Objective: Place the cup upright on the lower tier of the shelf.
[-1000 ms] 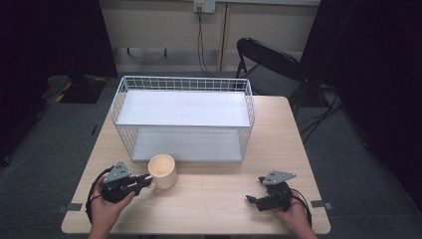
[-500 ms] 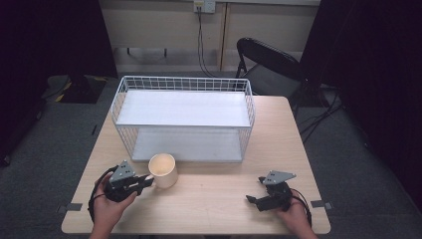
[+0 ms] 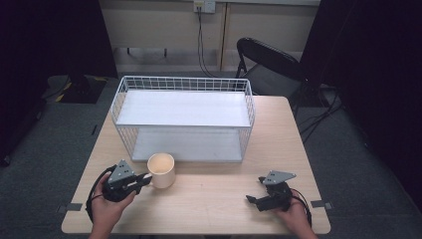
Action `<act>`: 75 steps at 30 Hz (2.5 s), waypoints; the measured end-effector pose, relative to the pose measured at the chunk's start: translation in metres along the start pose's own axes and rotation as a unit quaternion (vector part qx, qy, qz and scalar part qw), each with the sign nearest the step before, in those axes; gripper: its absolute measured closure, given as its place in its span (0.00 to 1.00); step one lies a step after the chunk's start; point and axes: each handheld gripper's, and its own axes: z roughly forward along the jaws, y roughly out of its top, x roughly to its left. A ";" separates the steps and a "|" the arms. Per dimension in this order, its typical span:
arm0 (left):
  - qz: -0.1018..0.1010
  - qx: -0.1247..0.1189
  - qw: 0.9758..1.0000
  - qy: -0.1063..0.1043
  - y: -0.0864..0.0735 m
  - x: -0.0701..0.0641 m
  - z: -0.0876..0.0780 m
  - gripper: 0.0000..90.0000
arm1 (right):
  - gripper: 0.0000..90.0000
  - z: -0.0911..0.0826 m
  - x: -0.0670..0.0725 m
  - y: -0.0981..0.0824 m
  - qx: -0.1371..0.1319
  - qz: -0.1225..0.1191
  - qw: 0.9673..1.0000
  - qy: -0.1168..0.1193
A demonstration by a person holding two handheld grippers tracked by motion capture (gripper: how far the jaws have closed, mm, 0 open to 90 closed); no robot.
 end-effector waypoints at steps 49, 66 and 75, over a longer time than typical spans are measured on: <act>-0.026 -0.021 0.998 0.051 0.041 0.008 0.007 0.89 | 0.15 0.000 0.000 0.000 0.000 0.000 1.000 0.000; -0.045 -0.027 0.996 0.069 0.051 0.009 0.024 0.89 | 0.15 0.000 0.000 0.000 0.001 0.000 1.000 0.000; -0.054 -0.029 0.995 0.080 0.052 0.007 0.036 0.89 | 0.15 -0.001 0.000 -0.001 0.001 0.000 1.000 0.000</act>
